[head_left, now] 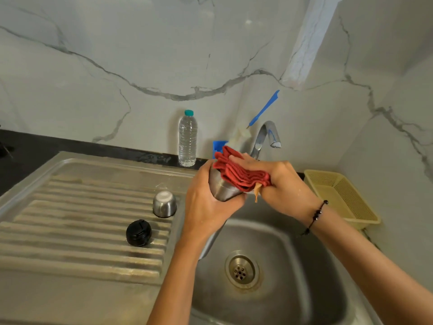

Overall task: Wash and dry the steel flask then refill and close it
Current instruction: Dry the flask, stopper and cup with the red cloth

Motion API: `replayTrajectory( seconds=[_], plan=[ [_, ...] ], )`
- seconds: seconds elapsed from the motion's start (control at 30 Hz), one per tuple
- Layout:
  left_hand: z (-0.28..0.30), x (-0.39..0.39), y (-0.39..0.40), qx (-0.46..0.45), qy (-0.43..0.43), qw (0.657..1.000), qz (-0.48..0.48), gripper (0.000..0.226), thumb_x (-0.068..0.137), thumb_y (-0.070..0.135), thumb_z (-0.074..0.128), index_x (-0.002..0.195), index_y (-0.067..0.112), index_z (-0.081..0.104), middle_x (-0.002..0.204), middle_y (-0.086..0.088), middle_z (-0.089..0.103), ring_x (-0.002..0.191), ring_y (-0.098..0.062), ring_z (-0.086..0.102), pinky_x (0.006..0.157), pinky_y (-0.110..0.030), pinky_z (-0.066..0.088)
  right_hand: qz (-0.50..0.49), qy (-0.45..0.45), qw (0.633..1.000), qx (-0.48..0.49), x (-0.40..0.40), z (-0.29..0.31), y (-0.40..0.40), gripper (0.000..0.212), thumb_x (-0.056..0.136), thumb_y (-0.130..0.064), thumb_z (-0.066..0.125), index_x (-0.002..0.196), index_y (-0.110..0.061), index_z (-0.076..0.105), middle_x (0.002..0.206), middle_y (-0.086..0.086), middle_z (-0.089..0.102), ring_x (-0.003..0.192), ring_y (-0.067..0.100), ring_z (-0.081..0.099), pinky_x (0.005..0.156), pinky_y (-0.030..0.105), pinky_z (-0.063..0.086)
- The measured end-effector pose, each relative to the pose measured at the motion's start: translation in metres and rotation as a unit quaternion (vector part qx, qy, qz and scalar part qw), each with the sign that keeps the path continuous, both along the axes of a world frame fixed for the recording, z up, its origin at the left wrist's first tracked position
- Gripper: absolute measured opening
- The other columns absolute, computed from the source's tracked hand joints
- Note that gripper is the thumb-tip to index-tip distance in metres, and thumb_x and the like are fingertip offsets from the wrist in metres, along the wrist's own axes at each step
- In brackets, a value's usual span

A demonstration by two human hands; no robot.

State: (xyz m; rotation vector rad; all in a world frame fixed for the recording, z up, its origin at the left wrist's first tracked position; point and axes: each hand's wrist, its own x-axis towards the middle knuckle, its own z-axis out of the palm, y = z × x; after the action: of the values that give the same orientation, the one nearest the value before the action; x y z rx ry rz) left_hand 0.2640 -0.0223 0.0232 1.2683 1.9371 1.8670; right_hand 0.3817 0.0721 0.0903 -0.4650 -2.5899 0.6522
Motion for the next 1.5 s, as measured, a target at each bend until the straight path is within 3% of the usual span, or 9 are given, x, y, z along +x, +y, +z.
replayTrajectory(
  seconds=[0.17, 0.3, 0.5, 0.67, 0.93, 1.07, 1.3, 1.4, 1.5],
  plan=[
    [-0.004, 0.005, 0.004, -0.035, -0.025, 0.999, -0.028, 0.068, 0.061, 0.025, 0.086, 0.113, 0.042, 0.045, 0.094, 0.019, 0.061, 0.085, 0.013, 0.055, 0.067, -0.004, 0.042, -0.020, 0.018, 0.997, -0.074, 0.002, -0.012, 0.012, 0.069, 0.076, 0.017, 0.042, 0.128, -0.026, 0.053, 0.128, -0.010, 0.055, 0.118, 0.008, 0.054, 0.100, 0.014, 0.038],
    [-0.011, 0.007, 0.007, -0.037, -0.128, 0.989, -0.065, 0.063, 0.054, 0.038, 0.082, 0.108, 0.043, 0.051, 0.089, 0.019, 0.067, 0.081, 0.004, 0.063, 0.068, -0.014, 0.049, -0.021, 0.079, 0.962, -0.259, 0.002, -0.013, 0.012, 0.063, 0.074, 0.020, 0.034, 0.129, -0.007, 0.049, 0.066, -0.025, 0.065, 0.062, -0.010, 0.059, 0.059, 0.002, 0.042],
    [-0.013, -0.005, 0.006, 0.072, -0.441, 0.894, 0.000, 0.028, 0.074, 0.024, 0.077, 0.096, 0.022, 0.061, 0.079, 0.004, 0.068, 0.073, -0.011, 0.066, 0.064, -0.027, 0.053, -0.097, 0.163, 0.905, -0.382, 0.025, -0.074, 0.008, 0.072, 0.054, 0.012, 0.045, 0.106, -0.033, 0.068, 0.107, -0.009, 0.070, 0.112, 0.015, 0.059, 0.093, 0.028, 0.045],
    [-0.014, -0.040, 0.007, 0.072, -0.537, 0.840, 0.035, 0.051, 0.078, 0.042, 0.072, 0.120, 0.018, 0.058, 0.099, -0.004, 0.067, 0.090, -0.019, 0.066, 0.070, -0.034, 0.055, -0.015, 0.150, 0.900, -0.410, 0.074, -0.109, -0.022, 0.069, 0.063, 0.013, 0.046, 0.128, -0.008, 0.055, 0.115, 0.014, 0.062, 0.075, -0.001, 0.062, 0.064, 0.008, 0.044],
    [-0.019, -0.032, 0.025, 0.066, -0.583, 0.810, 0.018, 0.060, 0.078, 0.051, 0.069, 0.125, 0.018, 0.052, 0.106, -0.008, 0.066, 0.095, -0.023, 0.065, 0.079, -0.040, 0.055, -0.049, 0.219, 0.957, -0.181, 0.061, -0.130, -0.056, 0.072, 0.074, 0.016, 0.054, 0.137, -0.018, 0.042, 0.148, 0.012, 0.034, 0.138, 0.023, 0.031, 0.108, 0.026, 0.033],
    [-0.030, -0.007, 0.028, 0.033, -0.559, 0.824, -0.083, 0.078, 0.068, 0.046, 0.077, 0.132, 0.011, 0.050, 0.115, -0.016, 0.066, 0.095, -0.026, 0.069, 0.075, -0.038, 0.057, -0.080, 0.265, 0.956, -0.096, 0.037, -0.128, -0.067, 0.066, 0.071, 0.004, 0.056, 0.135, -0.006, 0.046, 0.149, 0.012, 0.031, 0.137, 0.024, 0.034, 0.105, 0.031, 0.040],
    [-0.055, -0.004, 0.030, 0.105, -0.560, 0.808, -0.152, 0.079, 0.074, 0.035, 0.076, 0.142, 0.017, 0.040, 0.138, -0.022, 0.050, 0.122, -0.037, 0.054, 0.100, -0.049, 0.045, -0.089, 0.236, 0.965, -0.064, 0.000, -0.112, -0.055, 0.078, 0.063, 0.014, 0.046, 0.136, -0.013, 0.045, 0.149, 0.013, 0.031, 0.138, 0.028, 0.030, 0.102, 0.050, 0.042],
    [-0.058, -0.006, 0.023, 0.099, -0.589, 0.788, -0.148, 0.105, 0.062, 0.048, 0.084, 0.148, 0.020, 0.031, 0.139, -0.018, 0.046, 0.121, -0.033, 0.052, 0.092, -0.044, 0.049, -0.071, 0.156, 0.978, 0.119, 0.003, -0.113, -0.060, 0.062, 0.071, 0.001, 0.062, 0.131, -0.011, 0.051, 0.144, 0.017, 0.037, 0.135, 0.040, 0.030, 0.106, 0.042, 0.034],
    [-0.054, -0.006, 0.019, 0.165, -0.567, 0.800, -0.104, 0.076, 0.078, 0.022, 0.071, 0.145, 0.022, 0.034, 0.115, -0.017, 0.052, 0.093, -0.028, 0.060, 0.071, -0.037, 0.055, -0.093, 0.121, 0.977, 0.149, 0.003, -0.121, -0.070, 0.068, 0.064, -0.005, 0.072, 0.130, -0.011, 0.053, 0.142, 0.019, 0.040, 0.132, 0.043, 0.034, 0.090, 0.046, 0.046]
  ],
)
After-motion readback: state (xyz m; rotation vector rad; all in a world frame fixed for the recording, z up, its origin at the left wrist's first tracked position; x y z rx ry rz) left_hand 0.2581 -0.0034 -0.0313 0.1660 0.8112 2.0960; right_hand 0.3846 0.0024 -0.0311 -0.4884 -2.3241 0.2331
